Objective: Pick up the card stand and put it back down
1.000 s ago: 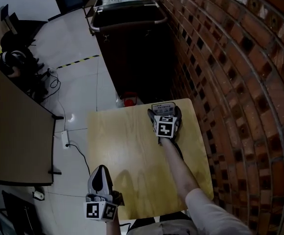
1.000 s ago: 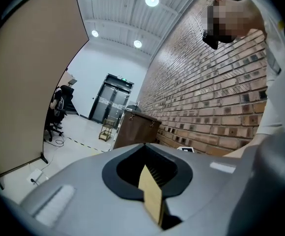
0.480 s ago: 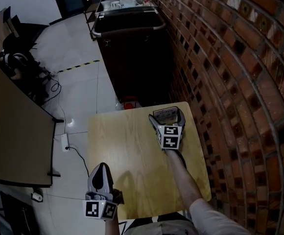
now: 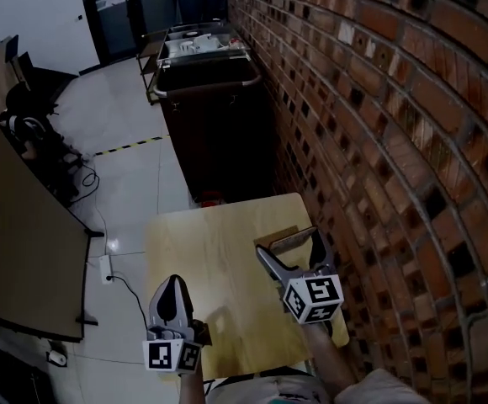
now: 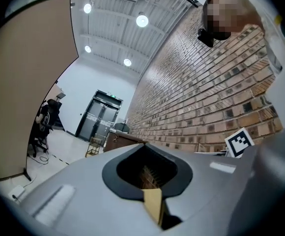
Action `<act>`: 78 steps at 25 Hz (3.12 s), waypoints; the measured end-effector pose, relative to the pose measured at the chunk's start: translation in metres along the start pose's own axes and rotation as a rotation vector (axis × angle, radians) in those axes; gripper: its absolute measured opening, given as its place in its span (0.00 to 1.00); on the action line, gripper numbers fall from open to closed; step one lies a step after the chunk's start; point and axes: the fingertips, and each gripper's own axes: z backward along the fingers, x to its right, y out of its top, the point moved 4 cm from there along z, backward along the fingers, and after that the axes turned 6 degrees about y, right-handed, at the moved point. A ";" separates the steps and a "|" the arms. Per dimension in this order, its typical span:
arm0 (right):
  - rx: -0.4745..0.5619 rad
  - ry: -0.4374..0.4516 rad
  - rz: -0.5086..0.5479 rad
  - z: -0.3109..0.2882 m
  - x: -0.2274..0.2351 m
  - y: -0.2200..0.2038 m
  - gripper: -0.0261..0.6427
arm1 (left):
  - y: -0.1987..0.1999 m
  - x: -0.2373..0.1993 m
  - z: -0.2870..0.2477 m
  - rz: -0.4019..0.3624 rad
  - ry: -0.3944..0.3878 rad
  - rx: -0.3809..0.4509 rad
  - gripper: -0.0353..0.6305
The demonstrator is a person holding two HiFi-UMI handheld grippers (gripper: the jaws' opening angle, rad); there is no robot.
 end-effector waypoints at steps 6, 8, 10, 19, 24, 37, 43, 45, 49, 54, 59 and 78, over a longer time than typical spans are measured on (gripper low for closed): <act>0.045 0.023 0.023 0.053 -0.028 0.019 0.90 | 0.011 0.014 0.010 -0.030 -0.030 0.044 0.06; 0.057 0.020 0.044 0.063 -0.035 0.021 0.90 | 0.016 0.015 0.012 -0.037 -0.033 0.055 0.06; 0.064 0.028 0.049 0.067 -0.041 0.022 0.90 | 0.019 0.015 0.013 -0.040 -0.031 0.066 0.06; 0.078 0.032 0.040 0.071 -0.048 0.026 0.90 | 0.026 0.021 0.016 -0.074 -0.053 0.079 0.06; 0.081 0.033 0.041 0.072 -0.047 0.025 0.90 | 0.027 0.022 0.017 -0.070 -0.047 0.082 0.06; 0.068 0.030 0.037 0.074 -0.047 0.020 0.90 | 0.025 0.013 0.022 -0.025 -0.015 0.078 0.06; 0.032 0.027 0.038 0.061 -0.038 0.008 0.90 | 0.017 0.006 0.020 0.007 0.010 0.047 0.06; 0.001 0.028 0.046 0.048 -0.033 -0.002 0.90 | 0.016 0.004 0.019 0.011 0.013 0.038 0.06; -0.080 0.011 0.054 0.002 -0.011 -0.036 0.90 | 0.009 -0.005 0.021 0.009 0.033 0.010 0.06; -0.204 -0.042 0.067 -0.062 0.029 -0.094 0.90 | -0.002 -0.027 0.025 0.002 0.104 -0.034 0.06; -0.340 -0.108 0.069 -0.115 0.066 -0.157 0.90 | -0.009 -0.053 0.025 -0.019 0.182 -0.057 0.06; -0.383 -0.146 0.004 -0.198 0.089 -0.195 0.90 | -0.028 -0.078 0.019 0.000 0.264 -0.116 0.06</act>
